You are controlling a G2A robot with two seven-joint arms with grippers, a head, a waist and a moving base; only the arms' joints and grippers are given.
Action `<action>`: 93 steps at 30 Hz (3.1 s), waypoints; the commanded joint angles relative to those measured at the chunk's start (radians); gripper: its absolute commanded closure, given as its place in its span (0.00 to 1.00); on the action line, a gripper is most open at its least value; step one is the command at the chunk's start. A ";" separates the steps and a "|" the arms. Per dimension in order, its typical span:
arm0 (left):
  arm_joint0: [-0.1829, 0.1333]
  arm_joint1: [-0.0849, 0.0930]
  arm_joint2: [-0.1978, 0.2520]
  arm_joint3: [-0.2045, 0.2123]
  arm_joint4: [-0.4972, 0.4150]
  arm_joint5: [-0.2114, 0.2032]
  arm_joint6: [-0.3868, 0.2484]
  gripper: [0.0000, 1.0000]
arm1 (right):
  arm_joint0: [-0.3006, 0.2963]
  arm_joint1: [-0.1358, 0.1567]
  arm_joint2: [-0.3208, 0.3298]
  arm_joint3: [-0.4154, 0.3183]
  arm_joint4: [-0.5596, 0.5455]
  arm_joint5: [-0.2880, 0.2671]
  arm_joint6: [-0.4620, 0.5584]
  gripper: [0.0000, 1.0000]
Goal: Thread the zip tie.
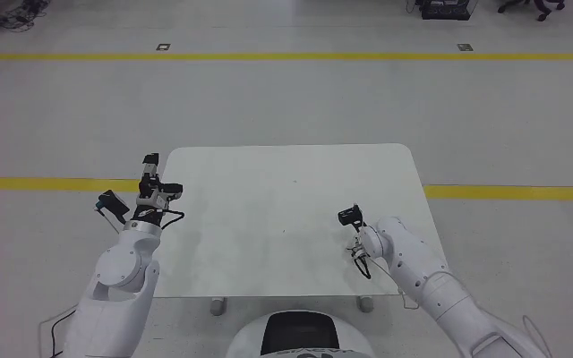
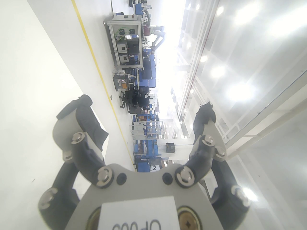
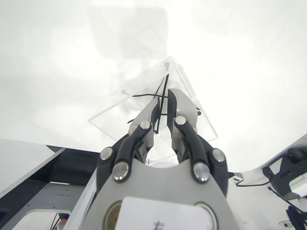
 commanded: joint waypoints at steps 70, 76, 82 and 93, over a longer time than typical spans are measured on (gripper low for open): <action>0.000 0.000 0.000 0.000 0.000 0.000 0.000 0.00 | -0.178 0.032 0.171 -0.275 -0.103 -0.048 0.064 1.00; 0.000 0.000 0.000 0.000 0.000 0.000 0.000 0.00 | -0.211 0.039 0.193 -0.325 -0.125 -0.061 0.059 1.00; 0.000 0.000 0.000 0.000 0.000 0.000 0.000 0.00 | -0.233 0.043 0.210 -0.357 -0.133 -0.070 0.053 1.00; 0.000 0.000 0.000 0.000 0.000 0.000 0.000 0.00 | -0.276 0.052 0.268 -0.414 -0.077 -0.113 0.015 1.00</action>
